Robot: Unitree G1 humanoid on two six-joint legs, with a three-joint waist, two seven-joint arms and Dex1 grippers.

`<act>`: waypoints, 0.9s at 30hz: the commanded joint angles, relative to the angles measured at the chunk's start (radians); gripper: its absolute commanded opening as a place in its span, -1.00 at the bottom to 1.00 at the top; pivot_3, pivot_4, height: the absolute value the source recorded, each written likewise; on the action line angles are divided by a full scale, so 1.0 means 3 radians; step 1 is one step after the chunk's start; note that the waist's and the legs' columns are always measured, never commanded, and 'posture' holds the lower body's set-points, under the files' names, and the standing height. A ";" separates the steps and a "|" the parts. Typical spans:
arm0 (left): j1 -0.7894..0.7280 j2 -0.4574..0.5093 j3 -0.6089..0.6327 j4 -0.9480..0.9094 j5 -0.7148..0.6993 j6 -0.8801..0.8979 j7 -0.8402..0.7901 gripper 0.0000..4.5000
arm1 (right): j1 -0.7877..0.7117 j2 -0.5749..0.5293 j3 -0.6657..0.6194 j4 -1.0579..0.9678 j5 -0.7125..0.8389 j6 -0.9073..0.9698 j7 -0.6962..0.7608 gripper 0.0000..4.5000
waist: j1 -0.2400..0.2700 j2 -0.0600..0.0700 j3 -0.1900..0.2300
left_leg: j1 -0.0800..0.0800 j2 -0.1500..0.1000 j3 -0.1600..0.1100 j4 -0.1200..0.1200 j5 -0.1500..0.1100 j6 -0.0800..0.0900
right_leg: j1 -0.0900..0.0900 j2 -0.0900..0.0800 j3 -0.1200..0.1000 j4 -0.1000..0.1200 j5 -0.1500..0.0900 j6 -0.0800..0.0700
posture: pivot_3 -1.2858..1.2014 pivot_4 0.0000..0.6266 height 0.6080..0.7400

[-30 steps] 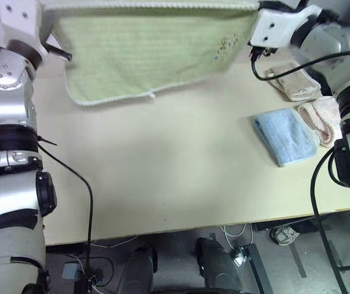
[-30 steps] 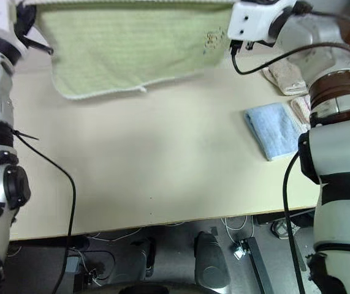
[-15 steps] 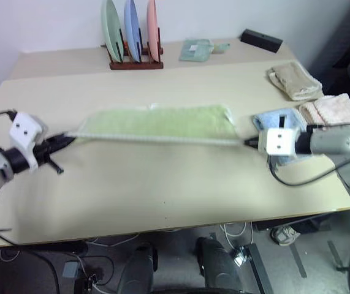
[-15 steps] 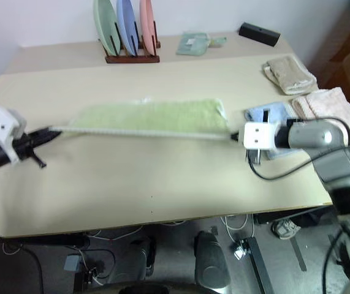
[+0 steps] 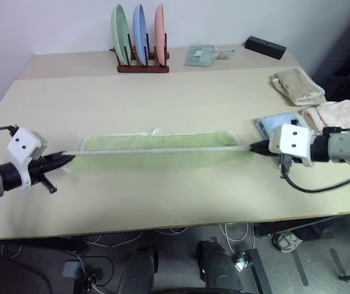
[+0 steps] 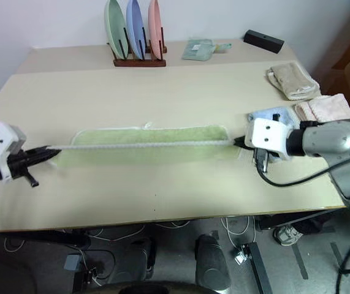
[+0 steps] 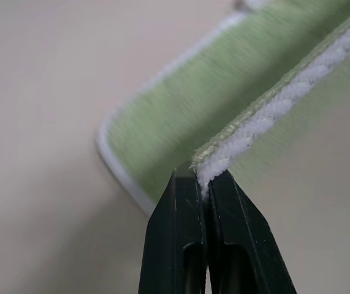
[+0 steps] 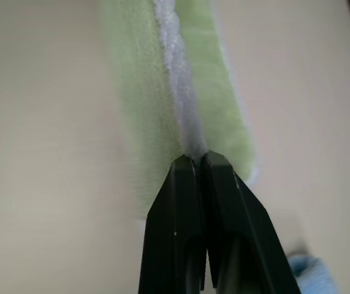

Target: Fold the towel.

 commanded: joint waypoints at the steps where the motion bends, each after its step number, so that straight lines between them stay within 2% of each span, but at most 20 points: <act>1: -0.0299 -0.0049 -0.0178 0.0462 0.0242 -0.0248 0.0097 -1.00 | -0.0420 0.0207 0.0182 0.0648 -0.0359 -0.0356 -0.0072 -0.99 | -0.0010 0.0000 0.0000 | -0.0001 0.0000 0.0000 0.0000 0.0000 0.0000 | -0.0002 0.0000 0.0000 0.0001 0.0001 0.0002 | 0.03 -0.52 1.00; 5: -0.0661 -0.0137 -0.0459 0.0969 0.0476 -0.0530 0.0122 -1.00 | -0.0863 0.0528 0.0382 0.1456 -0.0588 -0.0764 -0.0099 -0.99 | -0.0020 0.0000 0.0000 | -0.0003 0.0000 0.0001 -0.0003 0.0000 0.0000 | -0.0009 0.0000 0.0000 0.0004 0.0002 0.0004 | 0.03 -0.52 1.00; 11: -0.1038 -0.0271 -0.0668 0.1510 0.0644 -0.0754 0.0125 -1.00 | -0.1338 0.0873 0.0554 0.2510 -0.0884 -0.1297 -0.0217 -0.99 | -0.0019 0.0000 0.0000 | -0.0006 -0.0001 0.0001 -0.0004 0.0001 0.0000 | -0.0013 0.0001 0.0000 0.0006 0.0004 0.0006 | 0.03 -0.52 1.00; 20: -0.1169 -0.0362 -0.0681 0.1743 0.0653 -0.0769 0.0157 -1.00 | -0.1582 0.1100 0.0552 0.3125 -0.1044 -0.1593 -0.0334 -0.99 | -0.0021 0.0000 0.0000 | -0.0006 -0.0001 0.0000 -0.0004 0.0001 -0.0001 | -0.0014 0.0001 0.0000 0.0008 0.0005 0.0007 | 0.03 -0.52 1.00; 23: -0.1163 -0.0392 -0.0626 0.1722 0.0623 -0.0690 0.0244 -0.61 | -0.1609 0.1096 0.0525 0.3155 -0.1079 -0.1616 -0.0439 -0.60 | -0.0021 0.0000 0.0000 | -0.0006 -0.0001 0.0000 -0.0004 0.0001 -0.0001 | -0.0014 0.0001 0.0001 0.0008 0.0005 0.0007 | 0.03 -0.52 1.00; 27: -0.1135 -0.0402 -0.0581 0.1702 0.0669 -0.0760 0.0437 0.26 | -0.1636 0.1034 0.0479 0.3138 -0.1162 -0.1688 -0.0682 0.27 | -0.0021 0.0000 0.0000 | -0.0006 -0.0001 -0.0001 -0.0004 0.0001 -0.0001 | -0.0015 0.0001 0.0001 0.0009 0.0005 0.0007 | 0.03 -0.52 1.00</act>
